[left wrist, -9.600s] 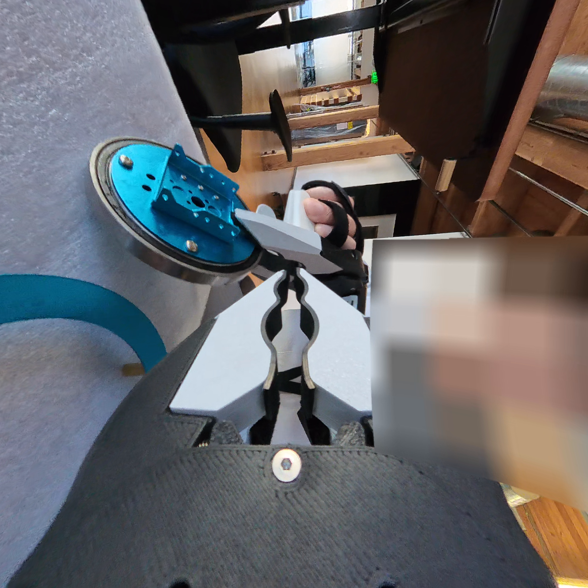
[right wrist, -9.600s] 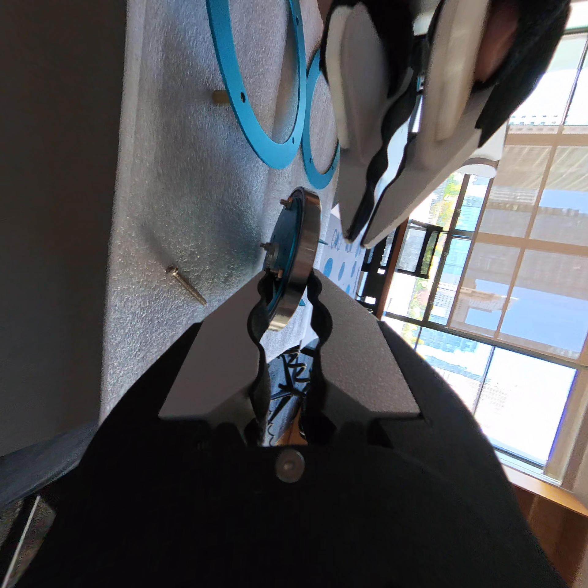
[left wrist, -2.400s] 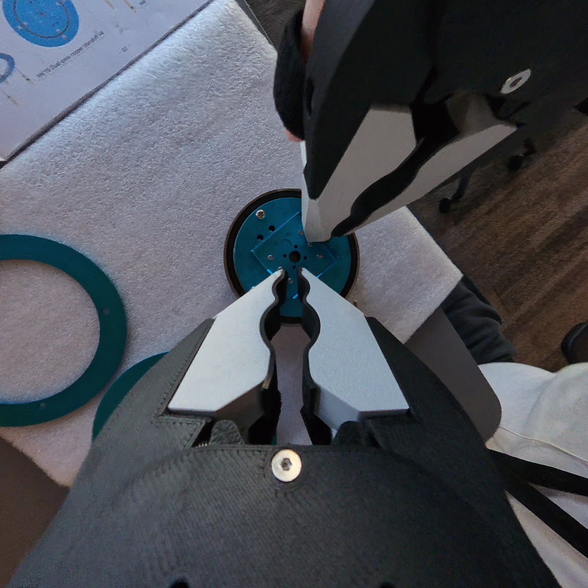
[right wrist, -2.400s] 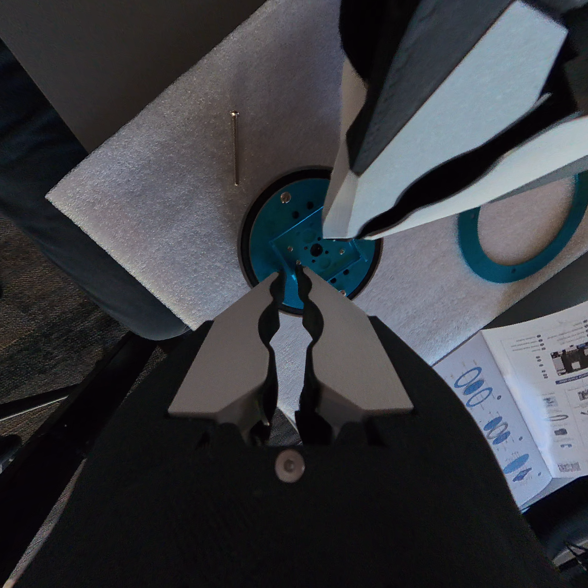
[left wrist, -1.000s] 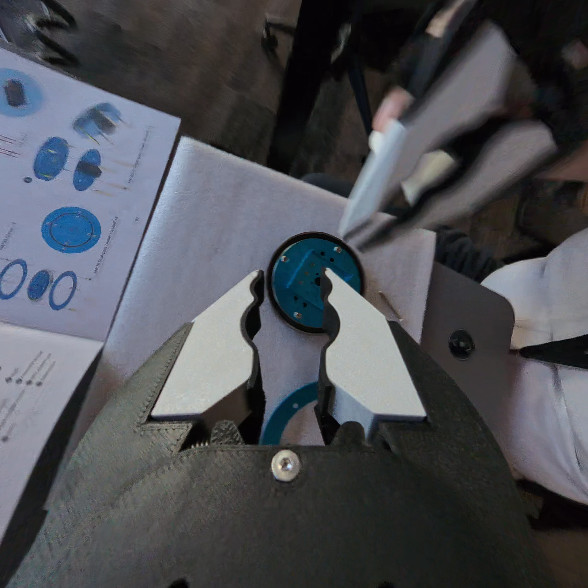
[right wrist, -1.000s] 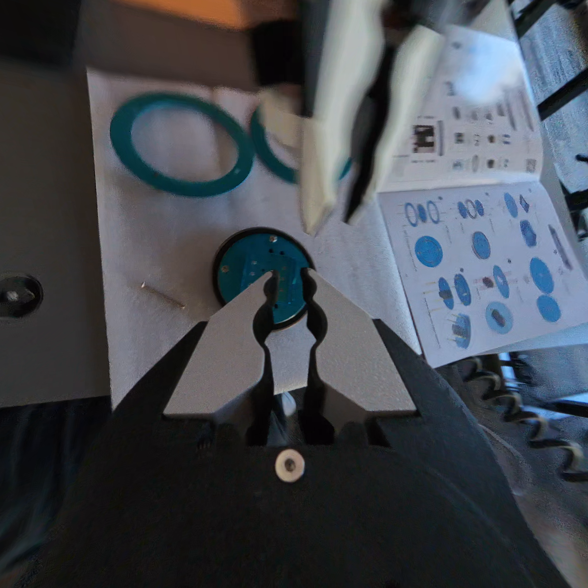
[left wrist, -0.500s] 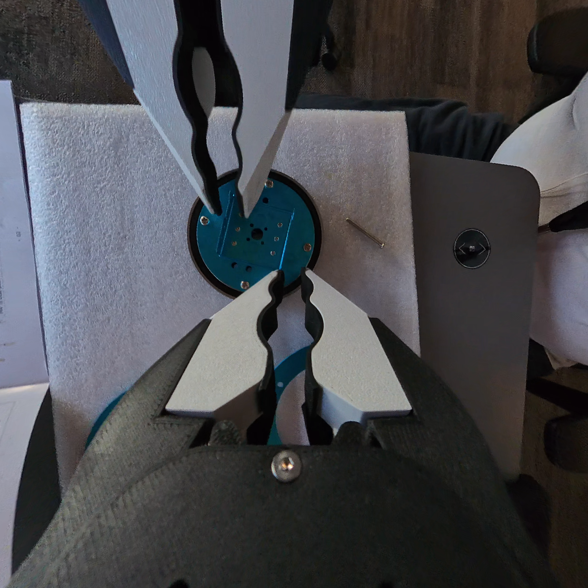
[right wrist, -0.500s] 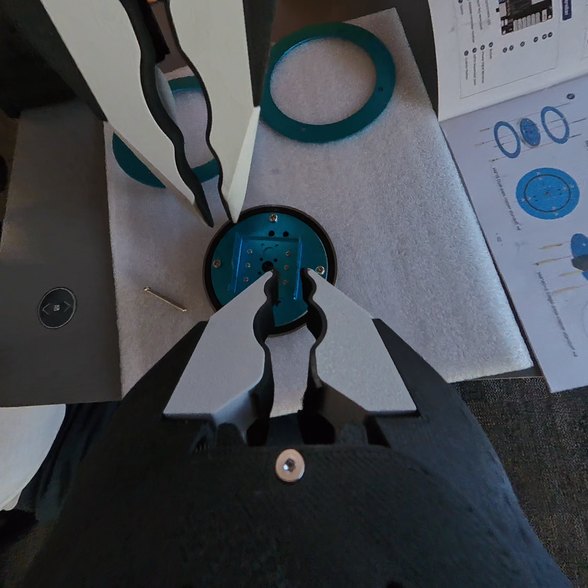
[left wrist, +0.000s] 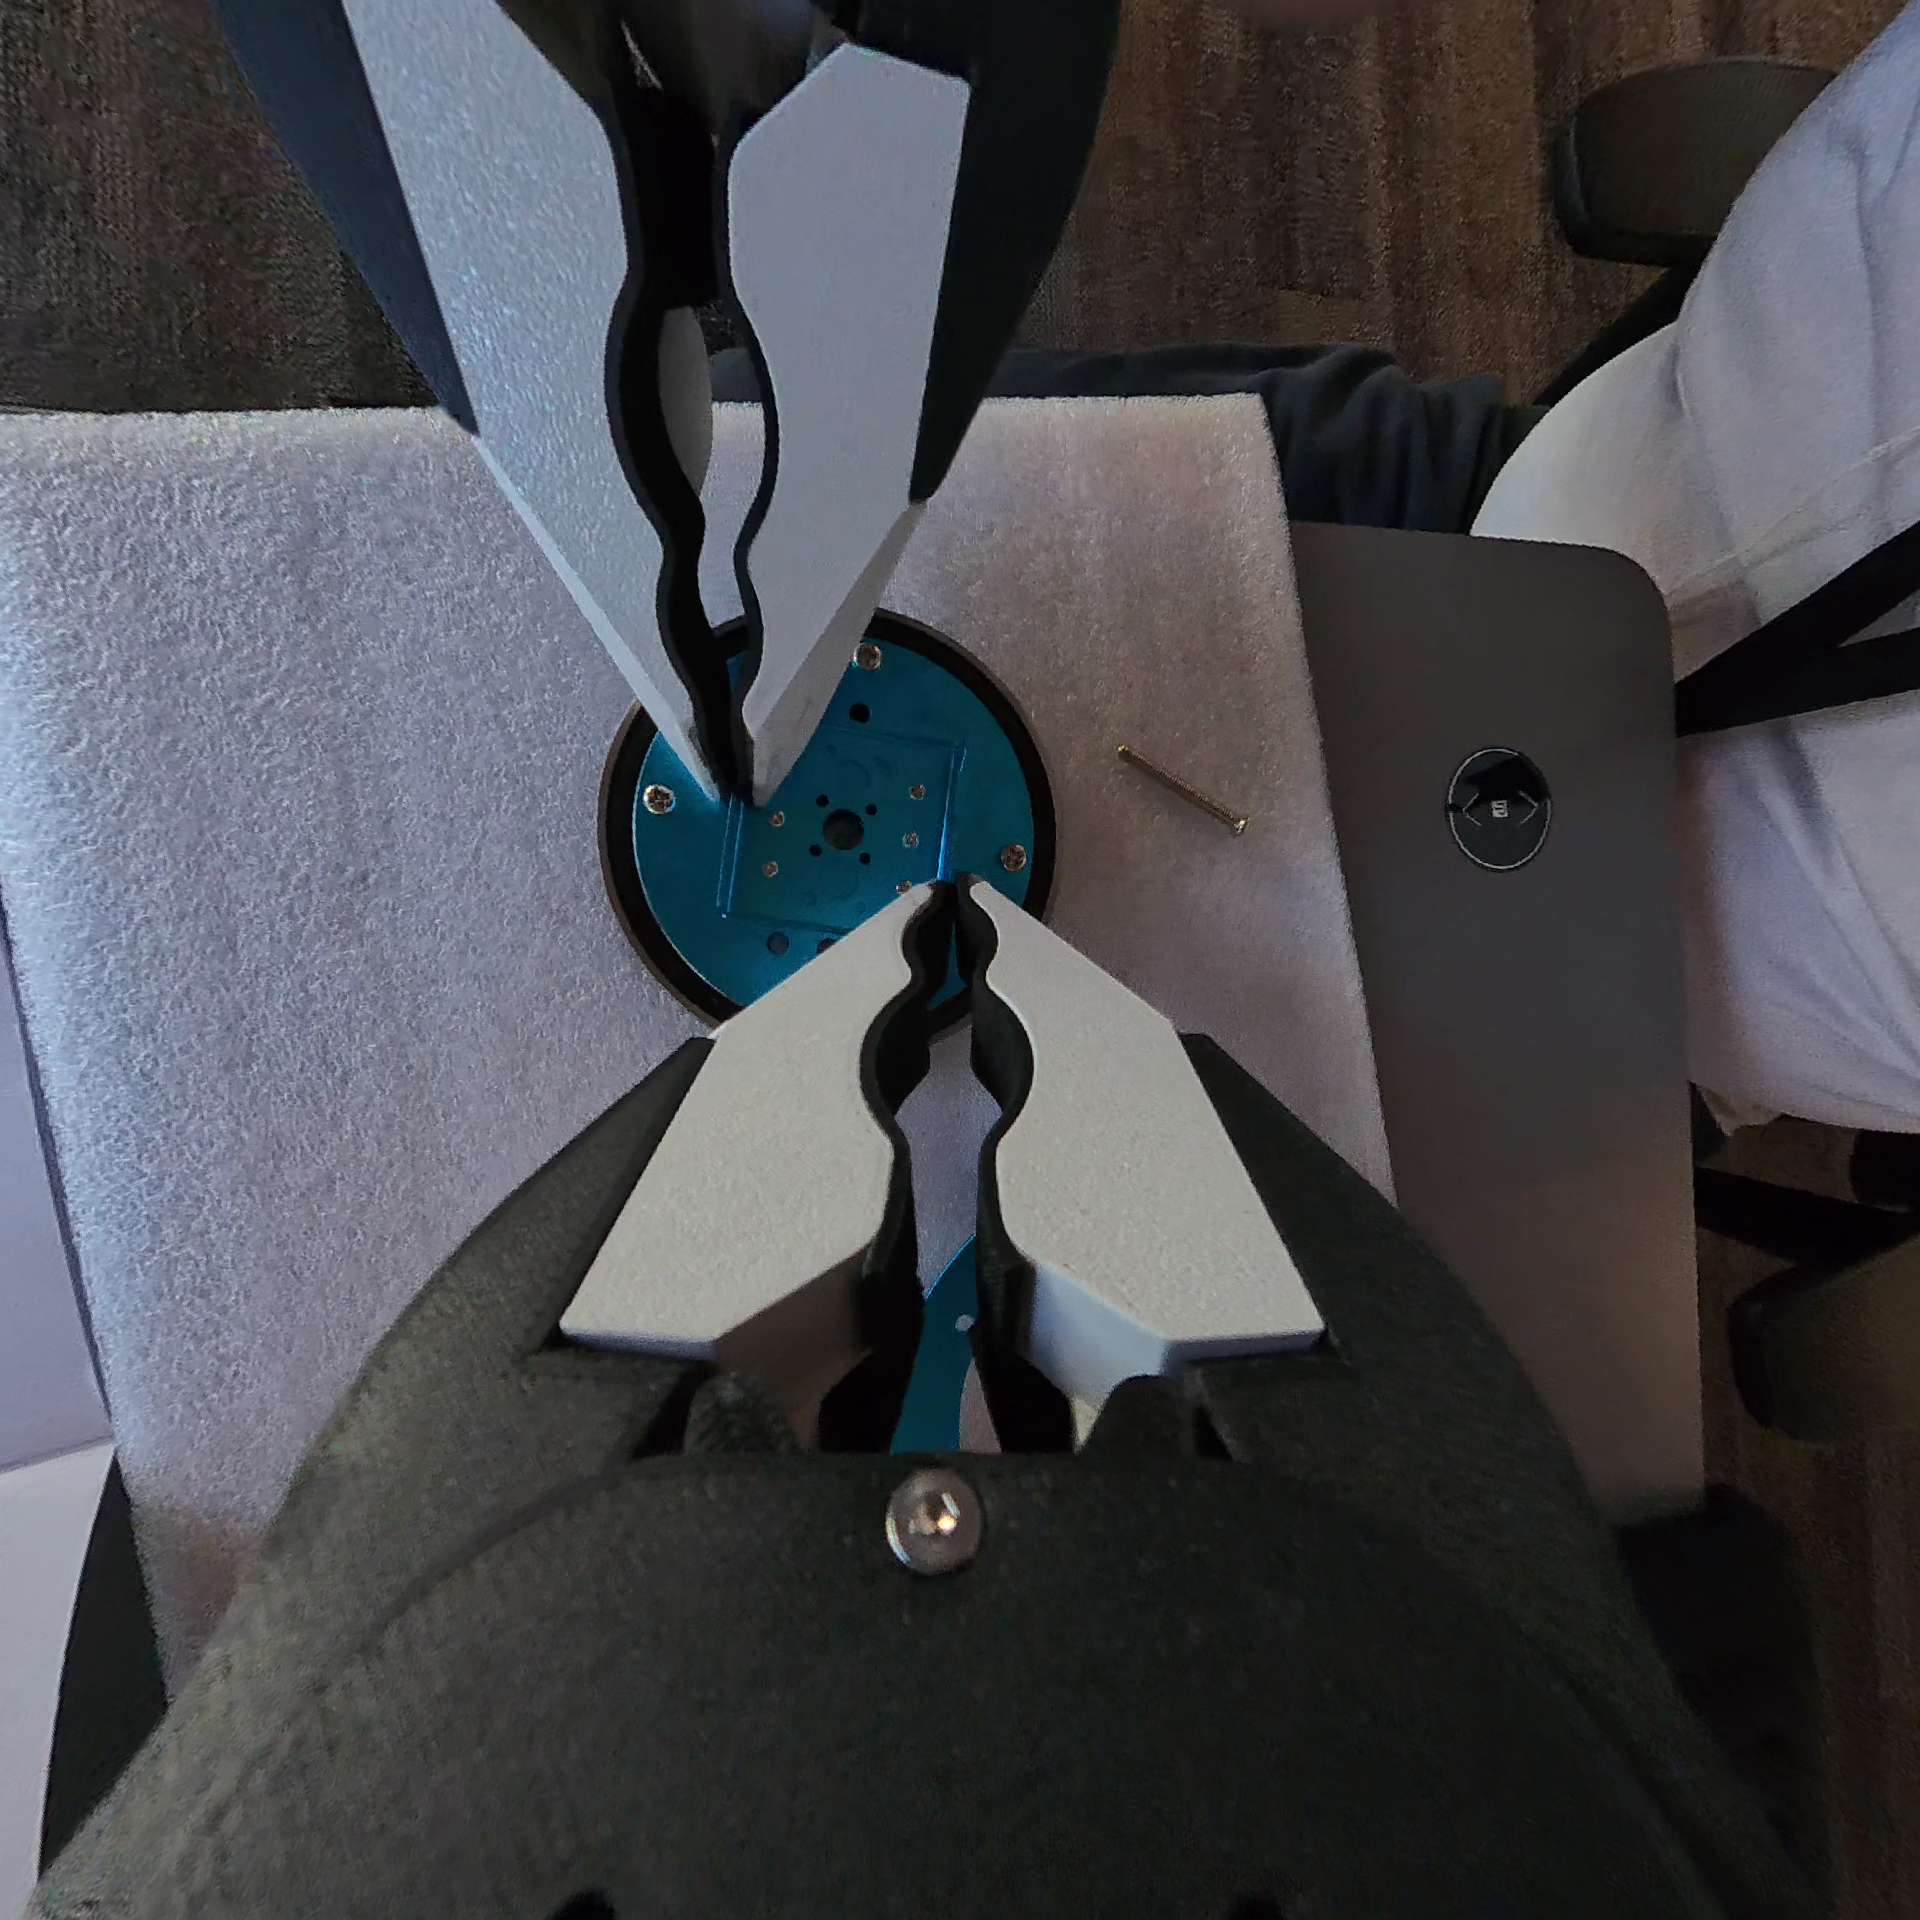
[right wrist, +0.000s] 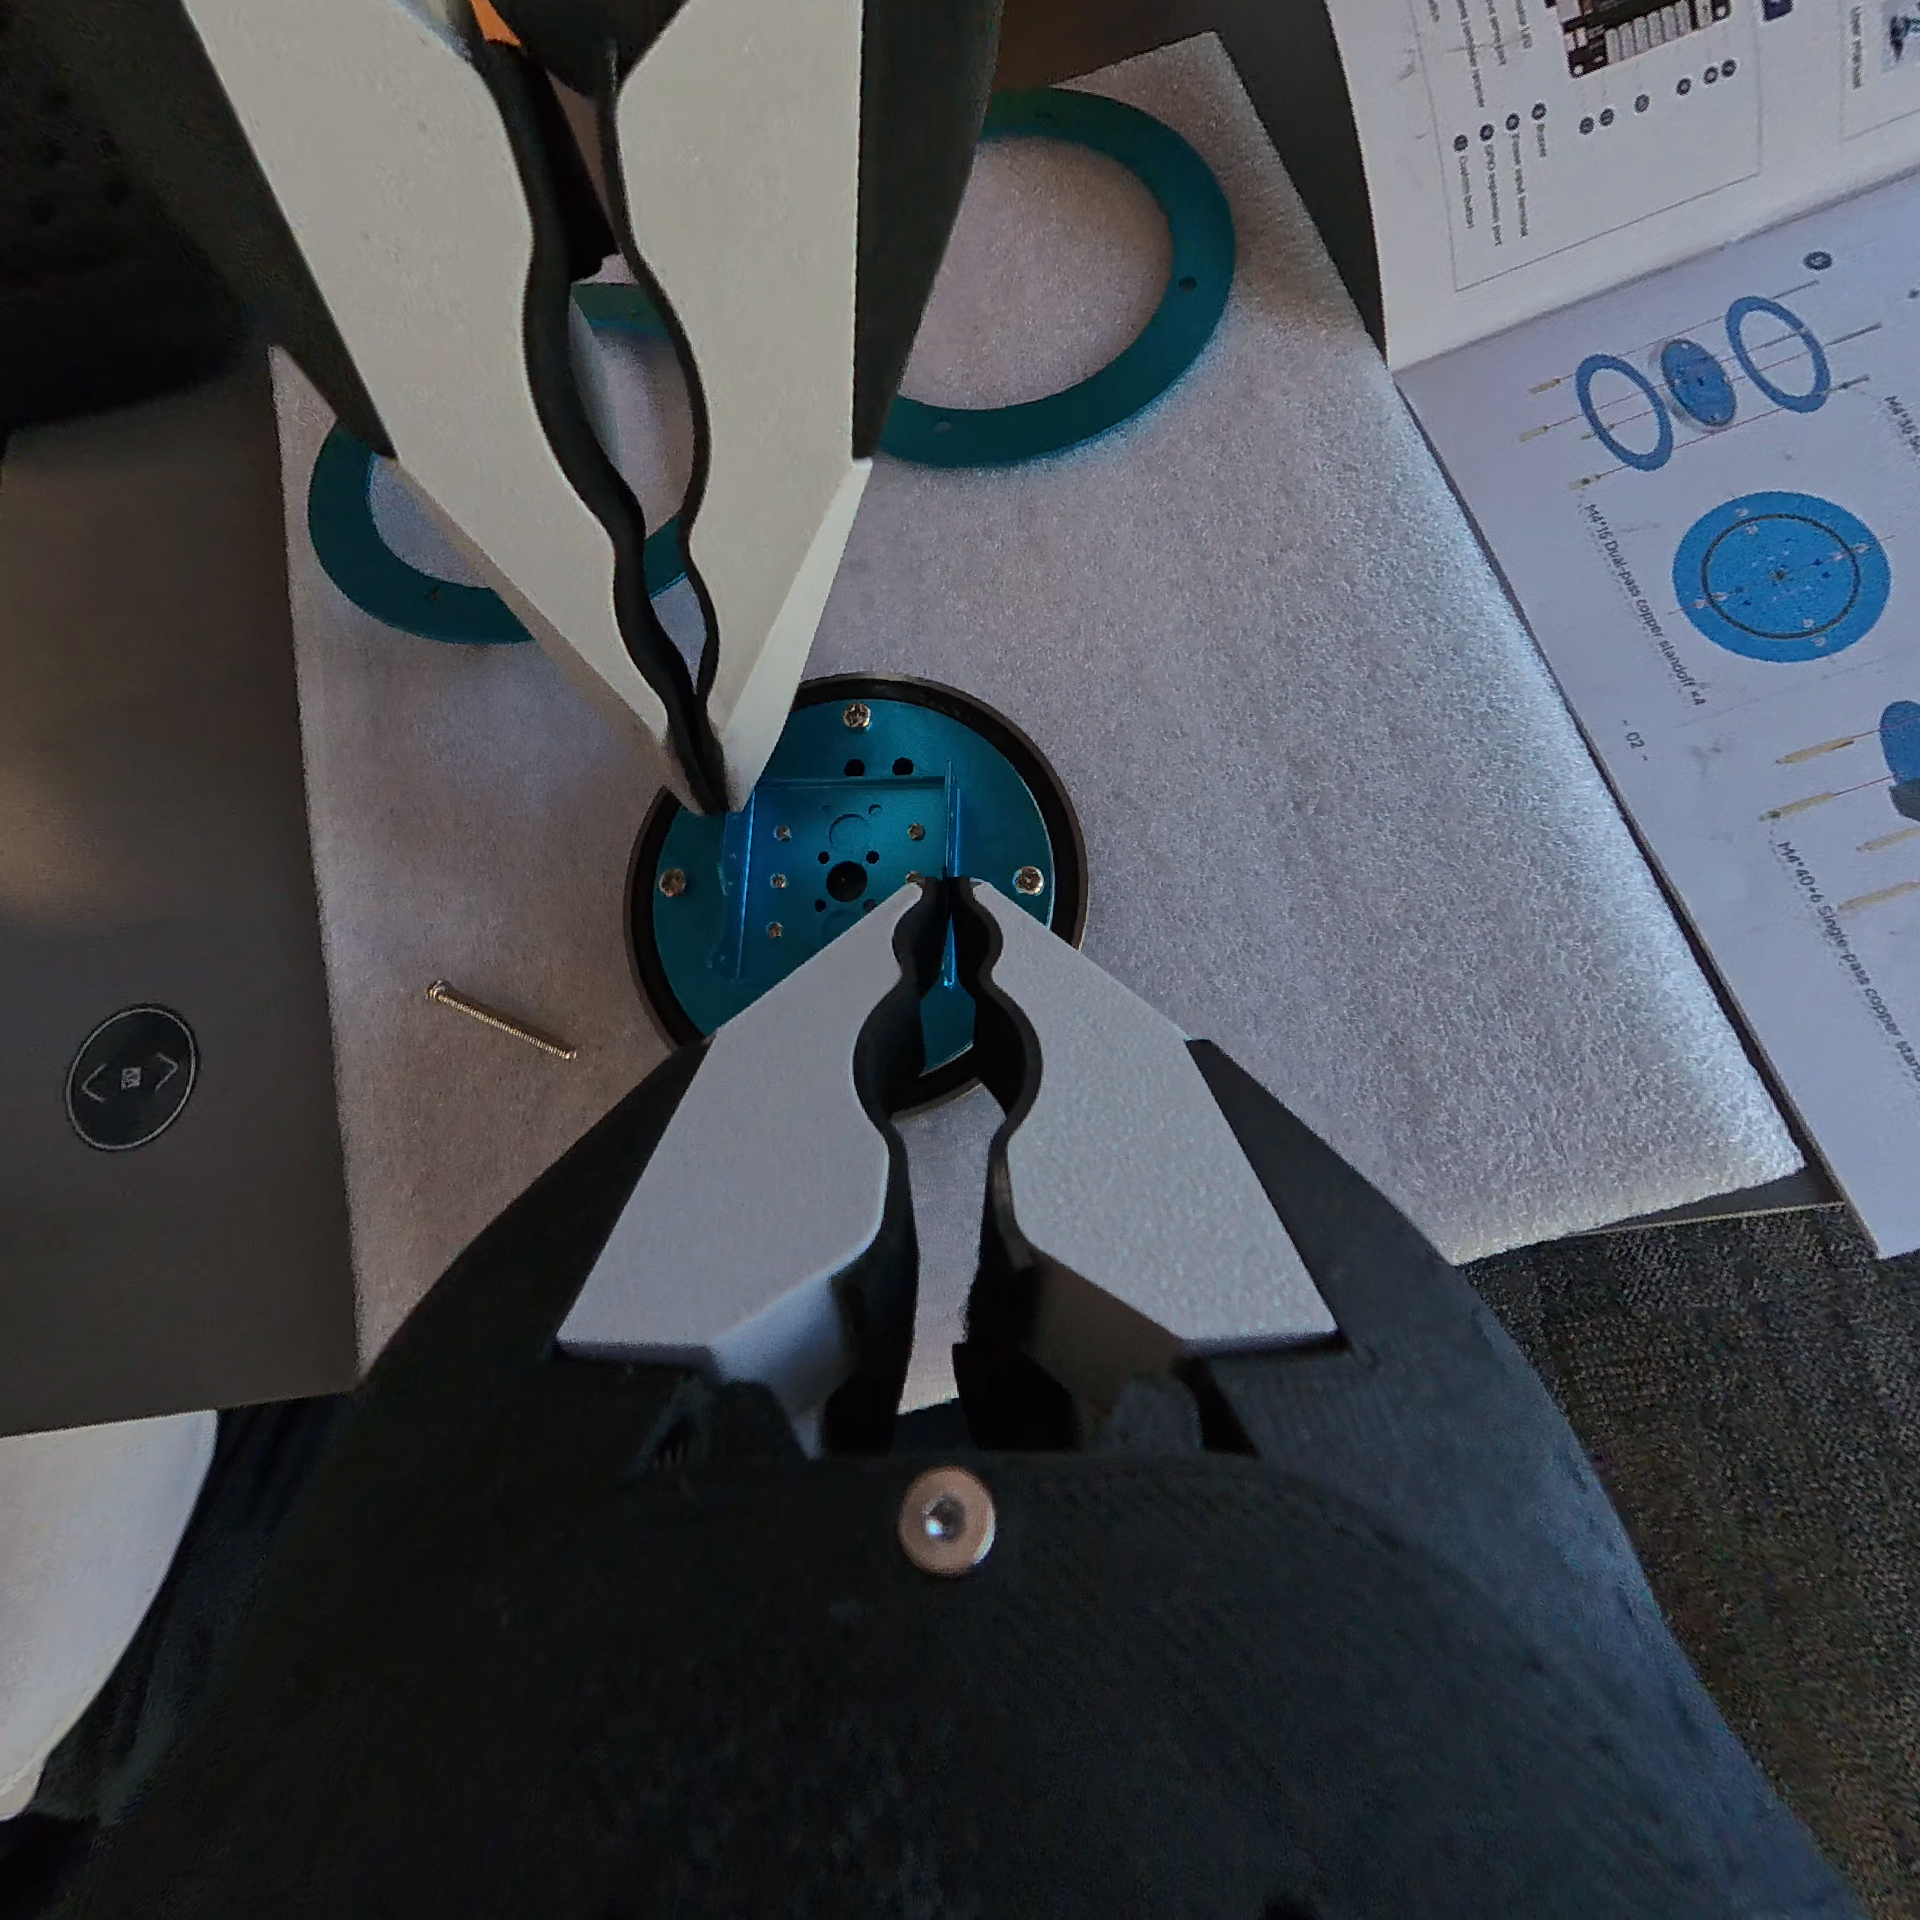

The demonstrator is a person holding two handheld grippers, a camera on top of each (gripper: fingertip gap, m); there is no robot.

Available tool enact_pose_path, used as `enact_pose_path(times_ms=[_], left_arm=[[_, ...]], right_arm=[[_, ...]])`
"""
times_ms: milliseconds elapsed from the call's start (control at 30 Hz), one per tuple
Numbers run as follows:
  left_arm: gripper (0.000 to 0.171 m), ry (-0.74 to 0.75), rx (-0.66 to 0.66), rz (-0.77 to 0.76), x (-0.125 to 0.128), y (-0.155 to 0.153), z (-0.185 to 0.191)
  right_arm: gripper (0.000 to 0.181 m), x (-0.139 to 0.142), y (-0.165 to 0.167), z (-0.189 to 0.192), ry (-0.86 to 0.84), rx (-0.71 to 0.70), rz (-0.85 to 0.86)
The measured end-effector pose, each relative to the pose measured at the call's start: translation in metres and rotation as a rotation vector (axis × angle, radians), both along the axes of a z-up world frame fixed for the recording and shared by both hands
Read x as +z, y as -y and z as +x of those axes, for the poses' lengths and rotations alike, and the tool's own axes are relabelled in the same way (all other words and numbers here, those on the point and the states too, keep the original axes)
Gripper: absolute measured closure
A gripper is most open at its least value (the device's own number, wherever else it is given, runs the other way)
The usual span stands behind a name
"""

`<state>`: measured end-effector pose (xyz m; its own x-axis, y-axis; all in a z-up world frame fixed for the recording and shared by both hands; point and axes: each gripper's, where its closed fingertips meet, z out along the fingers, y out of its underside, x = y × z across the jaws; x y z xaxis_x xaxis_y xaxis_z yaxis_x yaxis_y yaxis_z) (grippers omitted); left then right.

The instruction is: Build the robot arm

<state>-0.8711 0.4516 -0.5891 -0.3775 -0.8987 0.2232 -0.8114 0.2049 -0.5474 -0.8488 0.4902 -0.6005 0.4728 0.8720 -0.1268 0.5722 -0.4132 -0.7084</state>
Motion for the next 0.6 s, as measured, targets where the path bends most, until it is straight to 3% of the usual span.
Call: enact_pose_path(times_ms=[233, 333, 467, 600], left_arm=[[0.171, 0.002, -0.033, -0.053, 0.012, 0.005, -0.001], [0.157, -0.045, -0.027, -0.012, 0.002, 0.001, -0.004], [0.171, -0.074, -0.065, 0.074, -0.011, -0.002, -0.005], [0.171, -0.085, -0.091, 0.093, -0.011, -0.002, -0.005]], right_arm=[[0.181, 0.0, -0.001, 0.0, -0.024, -0.022, -0.004], [0.181, 0.0, -0.001, 0.0, -0.04, -0.028, -0.02], [0.181, 0.0, -0.001, -0.001, -0.048, -0.029, -0.035], [0.181, 0.0, -0.002, 0.0, -0.04, -0.041, -0.035]])
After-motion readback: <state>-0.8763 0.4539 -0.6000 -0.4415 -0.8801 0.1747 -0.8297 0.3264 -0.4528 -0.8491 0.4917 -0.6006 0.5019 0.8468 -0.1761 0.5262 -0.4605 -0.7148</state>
